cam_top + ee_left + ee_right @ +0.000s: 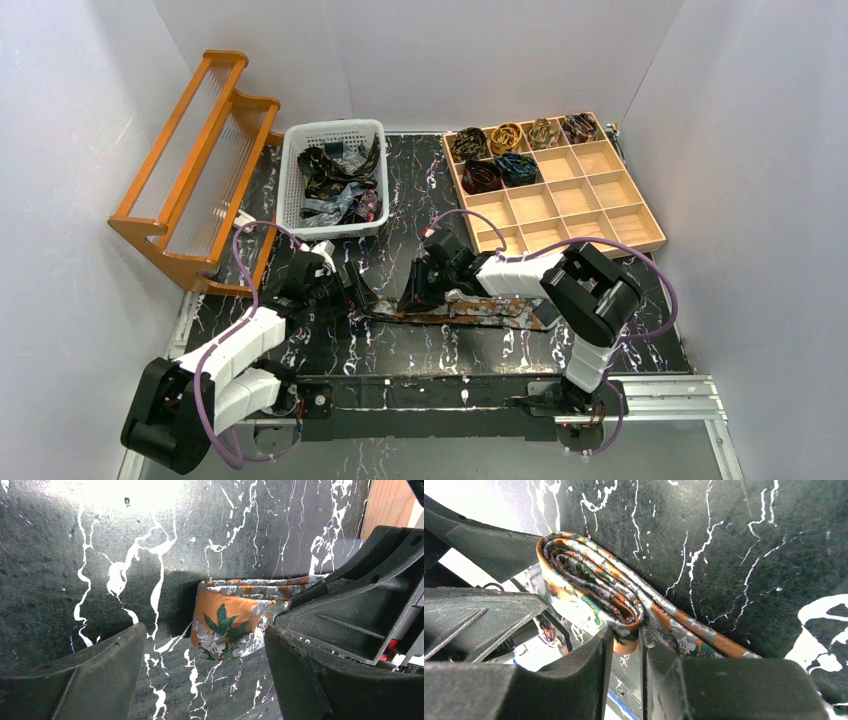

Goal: Roll the ties
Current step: Roll the tie at the center of the board.

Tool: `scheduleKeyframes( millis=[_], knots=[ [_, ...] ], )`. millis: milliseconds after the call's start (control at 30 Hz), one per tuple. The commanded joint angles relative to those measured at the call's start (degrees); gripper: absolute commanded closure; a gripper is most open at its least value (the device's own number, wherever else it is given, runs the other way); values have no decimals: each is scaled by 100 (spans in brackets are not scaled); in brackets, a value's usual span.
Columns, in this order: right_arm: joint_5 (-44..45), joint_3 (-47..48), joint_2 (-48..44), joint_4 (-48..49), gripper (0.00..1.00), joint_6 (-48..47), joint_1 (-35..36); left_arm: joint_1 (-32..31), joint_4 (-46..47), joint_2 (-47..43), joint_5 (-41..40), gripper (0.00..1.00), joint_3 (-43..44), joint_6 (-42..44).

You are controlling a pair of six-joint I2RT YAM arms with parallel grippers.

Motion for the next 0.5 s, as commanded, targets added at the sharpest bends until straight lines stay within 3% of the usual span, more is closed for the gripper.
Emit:
scheduleKeyframes(
  millis=[0,467],
  knots=[
    [-37,7,-87,148,69,-51,-109,38,-82,52,59,16,-22,71],
    [-217,84,172,-33,67,-251,-233,38,942,624,725,21,-186,86]
  ],
)
